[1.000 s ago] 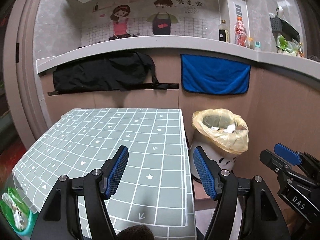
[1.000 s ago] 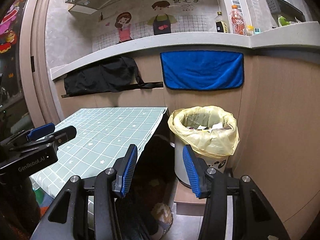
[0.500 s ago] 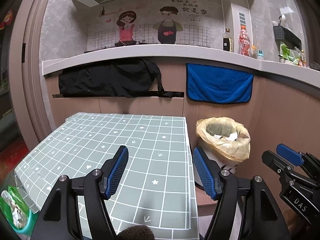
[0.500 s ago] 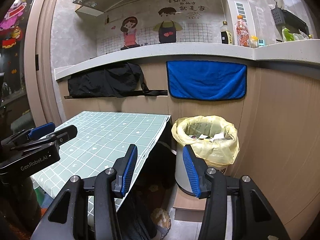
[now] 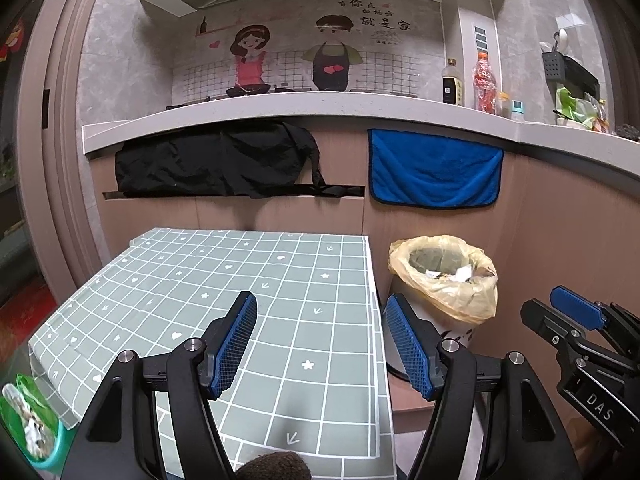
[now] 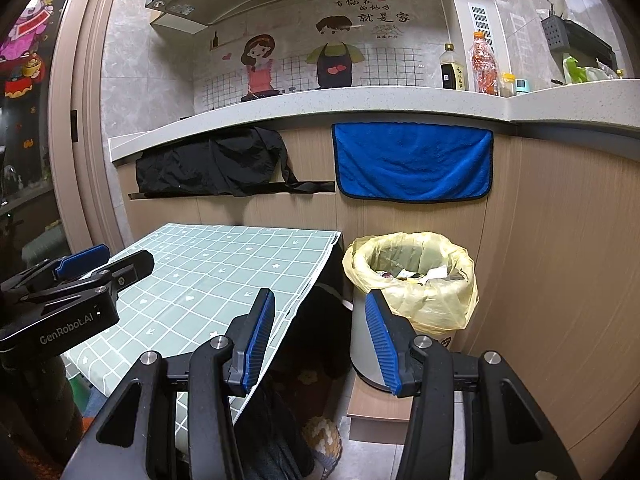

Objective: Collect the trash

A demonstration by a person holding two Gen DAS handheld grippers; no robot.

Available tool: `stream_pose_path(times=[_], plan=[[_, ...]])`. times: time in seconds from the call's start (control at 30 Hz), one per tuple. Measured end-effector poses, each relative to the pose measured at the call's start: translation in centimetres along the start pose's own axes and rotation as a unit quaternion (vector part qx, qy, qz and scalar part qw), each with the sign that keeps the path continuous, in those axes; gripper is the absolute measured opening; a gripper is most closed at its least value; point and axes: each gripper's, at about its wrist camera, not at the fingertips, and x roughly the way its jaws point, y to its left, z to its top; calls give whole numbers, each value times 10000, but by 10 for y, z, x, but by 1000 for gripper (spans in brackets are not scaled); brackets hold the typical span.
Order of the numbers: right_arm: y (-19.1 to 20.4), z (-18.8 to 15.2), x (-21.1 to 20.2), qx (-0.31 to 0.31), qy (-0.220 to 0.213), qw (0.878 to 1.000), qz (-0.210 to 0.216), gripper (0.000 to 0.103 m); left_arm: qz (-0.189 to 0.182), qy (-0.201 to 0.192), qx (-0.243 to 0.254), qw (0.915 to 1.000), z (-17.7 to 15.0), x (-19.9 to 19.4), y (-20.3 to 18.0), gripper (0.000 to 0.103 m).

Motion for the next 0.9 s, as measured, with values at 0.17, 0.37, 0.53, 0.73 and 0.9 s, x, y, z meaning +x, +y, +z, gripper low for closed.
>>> stream_pose_path(times=[0.17,0.37,0.53,0.73,0.9], plan=[[0,0,0,-1,-4,10000,-6,45,1,-5,1,10000,0,0,-2,68],[-1,0,1,-1,2,10000,8,45,-33,23,7,10000,-1,1,-4,68],[-1,0,0,-7,-12,10000,2,45,-20,15,9,10000,-1,1,-5,68],[-3,1,0,-11,-13,10000,-16,45,-47,33,14,10000,-1,1,-7,68],[-7,2,-3,15,-47,10000,-56,45,-75,48,22,10000,-2,1,-6,68]])
